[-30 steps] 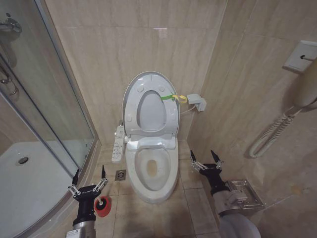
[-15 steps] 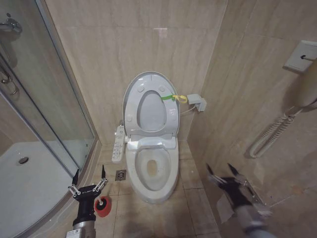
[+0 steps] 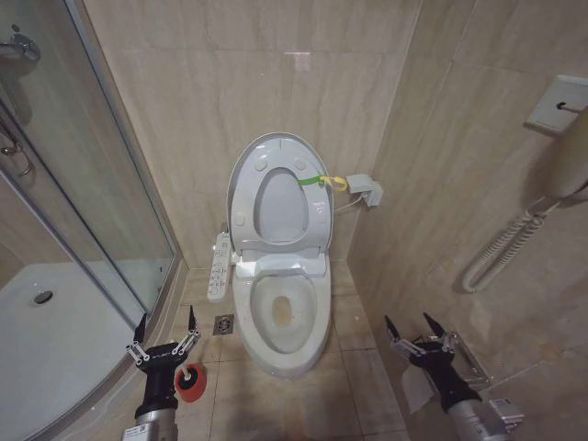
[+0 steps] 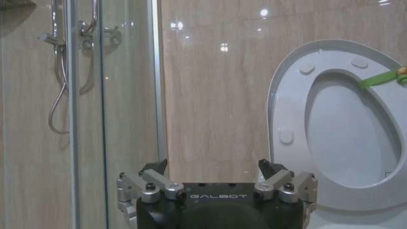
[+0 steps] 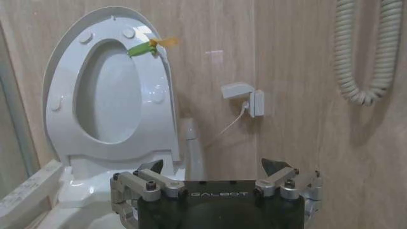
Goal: Open the toilet lid, clean the toilet bowl with a toilet brush, close the toilet lid, and flush.
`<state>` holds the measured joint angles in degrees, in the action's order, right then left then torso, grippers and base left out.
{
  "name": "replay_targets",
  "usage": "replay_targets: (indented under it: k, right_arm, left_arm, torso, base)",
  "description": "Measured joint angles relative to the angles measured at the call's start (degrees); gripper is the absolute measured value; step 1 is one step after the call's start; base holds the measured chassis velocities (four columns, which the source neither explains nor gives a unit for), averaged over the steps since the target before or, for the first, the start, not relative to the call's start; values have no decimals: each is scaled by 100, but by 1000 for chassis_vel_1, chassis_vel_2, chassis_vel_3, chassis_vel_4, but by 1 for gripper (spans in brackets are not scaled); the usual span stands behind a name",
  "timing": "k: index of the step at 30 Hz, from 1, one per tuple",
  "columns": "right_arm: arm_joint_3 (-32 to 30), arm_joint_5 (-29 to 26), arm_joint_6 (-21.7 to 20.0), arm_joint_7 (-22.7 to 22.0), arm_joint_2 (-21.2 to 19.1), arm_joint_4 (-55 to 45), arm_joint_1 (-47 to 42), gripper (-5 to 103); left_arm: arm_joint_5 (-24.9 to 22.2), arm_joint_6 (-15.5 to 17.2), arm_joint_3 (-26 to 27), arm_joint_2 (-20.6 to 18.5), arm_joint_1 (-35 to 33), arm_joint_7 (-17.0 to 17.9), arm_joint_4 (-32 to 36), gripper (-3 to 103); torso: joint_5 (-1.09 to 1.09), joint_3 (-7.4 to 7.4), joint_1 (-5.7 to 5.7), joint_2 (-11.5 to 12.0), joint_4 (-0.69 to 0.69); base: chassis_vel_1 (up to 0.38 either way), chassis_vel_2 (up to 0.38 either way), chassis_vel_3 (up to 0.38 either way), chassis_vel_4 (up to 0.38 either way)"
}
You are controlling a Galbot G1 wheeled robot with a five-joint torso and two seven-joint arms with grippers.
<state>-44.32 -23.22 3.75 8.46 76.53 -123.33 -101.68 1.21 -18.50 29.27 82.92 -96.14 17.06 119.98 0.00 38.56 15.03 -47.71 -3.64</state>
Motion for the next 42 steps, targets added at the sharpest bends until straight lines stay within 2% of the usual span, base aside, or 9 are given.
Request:
replay_targets:
  k: [8, 24, 42]
  right_arm:
    - [-57, 1, 70, 20, -15, 127, 174, 100]
    - [241, -207, 177, 390, 300, 530, 1036, 100]
    - [354, -216, 240, 488, 196, 847, 1524, 100]
  left_arm:
    - [0, 0, 0, 0, 0, 0, 0, 97]
    - [0, 0, 0, 0, 0, 0, 0, 97]
    - [0, 0, 0, 0, 0, 0, 0, 97]
  torso:
    - [-1, 0, 0, 0, 0]
    - [-1, 1, 0, 0, 0]
    - [0, 1, 1, 0, 0]
  base:
    - [0, 0, 0, 0]
    - [0, 0, 0, 0]
    - [0, 0, 0, 0]
